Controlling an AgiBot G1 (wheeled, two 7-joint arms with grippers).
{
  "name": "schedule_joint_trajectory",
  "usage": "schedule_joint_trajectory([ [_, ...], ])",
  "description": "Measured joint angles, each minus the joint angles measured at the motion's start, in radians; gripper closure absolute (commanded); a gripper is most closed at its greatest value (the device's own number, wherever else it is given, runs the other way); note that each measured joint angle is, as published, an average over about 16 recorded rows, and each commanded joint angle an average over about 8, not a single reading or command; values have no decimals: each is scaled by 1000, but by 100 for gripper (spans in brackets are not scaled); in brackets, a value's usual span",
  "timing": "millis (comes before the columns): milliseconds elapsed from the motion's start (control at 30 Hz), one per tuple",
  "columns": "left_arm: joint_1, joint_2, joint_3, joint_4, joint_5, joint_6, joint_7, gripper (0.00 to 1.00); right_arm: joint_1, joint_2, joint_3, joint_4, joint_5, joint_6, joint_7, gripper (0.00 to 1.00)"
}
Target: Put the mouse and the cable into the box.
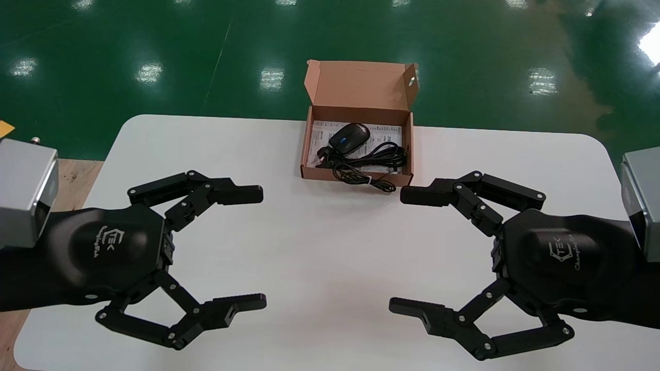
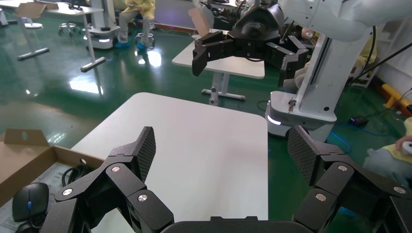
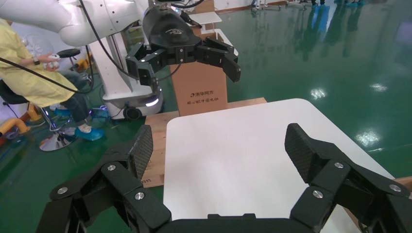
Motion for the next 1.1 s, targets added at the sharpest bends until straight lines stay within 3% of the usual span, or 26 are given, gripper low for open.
schedule_joint_trajectory([
  [1100,0,0,0,0,0,0,0,0,1,0,0,-1,0,0,0,0],
])
